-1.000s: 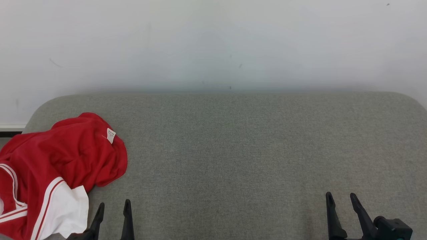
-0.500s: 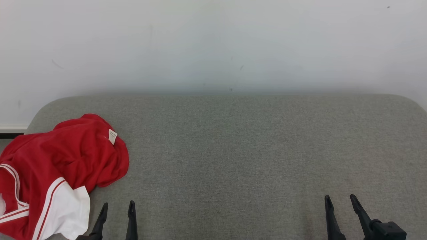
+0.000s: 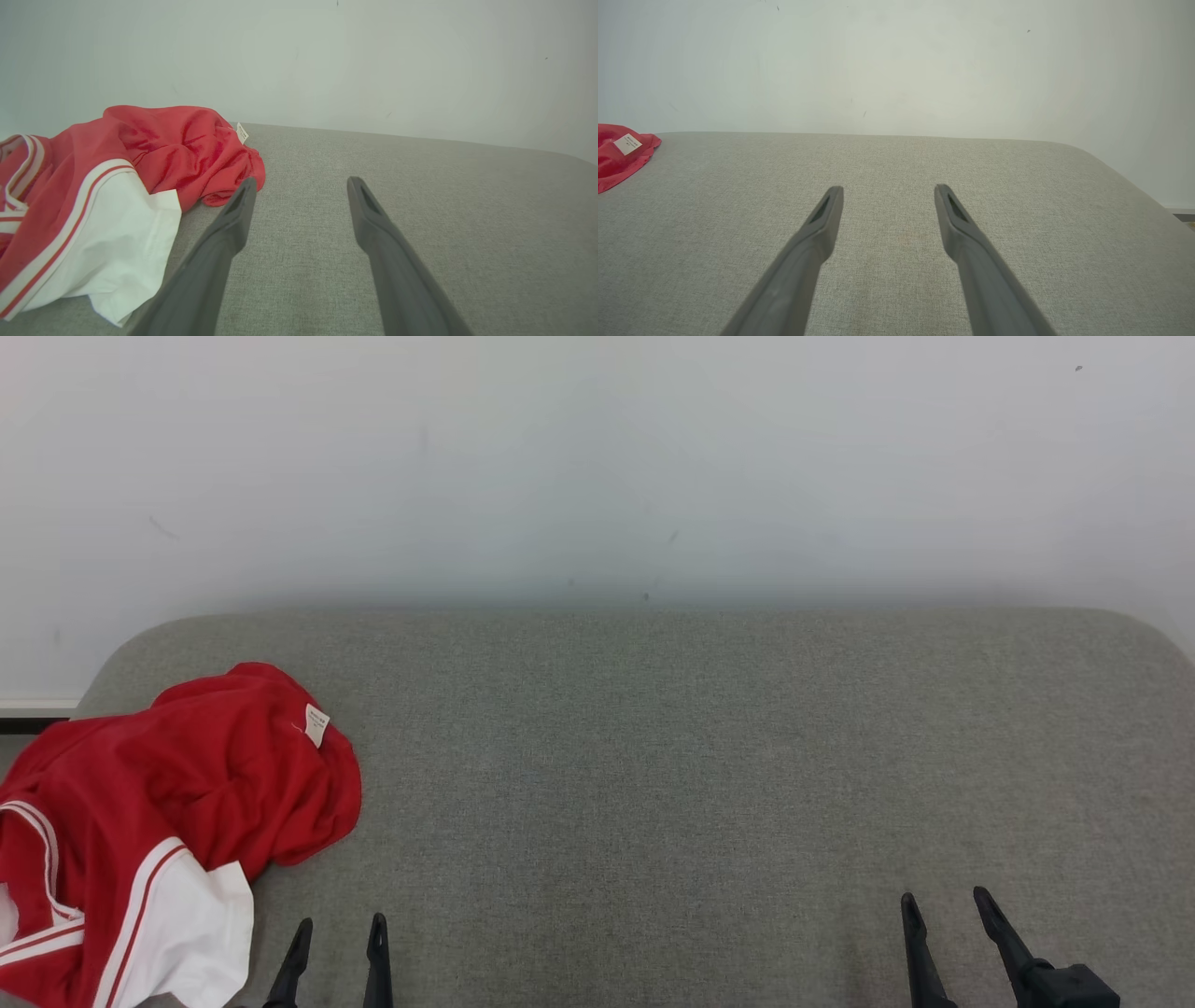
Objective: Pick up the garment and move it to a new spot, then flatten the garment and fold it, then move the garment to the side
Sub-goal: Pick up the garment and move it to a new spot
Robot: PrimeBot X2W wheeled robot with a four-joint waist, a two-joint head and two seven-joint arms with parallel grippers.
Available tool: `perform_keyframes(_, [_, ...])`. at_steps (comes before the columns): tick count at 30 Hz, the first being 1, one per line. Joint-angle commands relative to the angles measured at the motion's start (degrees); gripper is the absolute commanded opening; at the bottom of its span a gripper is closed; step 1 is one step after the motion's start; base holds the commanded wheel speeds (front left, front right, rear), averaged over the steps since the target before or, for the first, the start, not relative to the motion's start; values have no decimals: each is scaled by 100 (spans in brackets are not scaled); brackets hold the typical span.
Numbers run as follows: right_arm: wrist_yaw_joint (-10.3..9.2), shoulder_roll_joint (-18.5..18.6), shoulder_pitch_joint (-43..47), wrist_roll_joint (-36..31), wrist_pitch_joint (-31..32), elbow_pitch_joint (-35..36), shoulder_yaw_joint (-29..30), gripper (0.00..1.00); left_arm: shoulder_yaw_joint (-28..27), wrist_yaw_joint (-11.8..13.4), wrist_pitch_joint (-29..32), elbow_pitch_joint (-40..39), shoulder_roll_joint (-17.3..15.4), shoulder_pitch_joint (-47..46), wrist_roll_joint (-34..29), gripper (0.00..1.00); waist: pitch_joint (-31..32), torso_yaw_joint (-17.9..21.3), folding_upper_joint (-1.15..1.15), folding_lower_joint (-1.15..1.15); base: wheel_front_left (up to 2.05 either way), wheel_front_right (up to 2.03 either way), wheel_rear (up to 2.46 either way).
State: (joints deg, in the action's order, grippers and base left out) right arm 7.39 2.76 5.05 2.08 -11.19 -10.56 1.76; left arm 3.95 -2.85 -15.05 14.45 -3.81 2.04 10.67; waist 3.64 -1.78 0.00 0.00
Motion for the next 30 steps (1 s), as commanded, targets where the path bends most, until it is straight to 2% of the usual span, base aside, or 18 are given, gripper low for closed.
perform_keyframes(1, [19, 21, 66, -13, -32, -4, 0, 100, -11, 7, -20, 28, 22, -5, 55, 100, 1, 2, 0, 0, 0, 0, 0])
perform_keyframes(16, [19, 20, 108, 49, -60, 5, 9, 100, -102, -10, -20, 62, 50, -19, 151, 100, 0, -133, 0, 0, 0, 0, 0])
perform_keyframes(23, [19, 19, 152, 90, -73, 26, -3, 100, -121, 21, -19, 61, 55, -57, 123, 100, -40, -532, 0, 0, 0, 0, 0])
perform_keyframes(30, [19, 17, 144, 163, -108, 4, -54, 100, -185, 27, -19, 93, 14, -15, 69, 100, -73, -1279, 0, 0, 0, 0, 0])
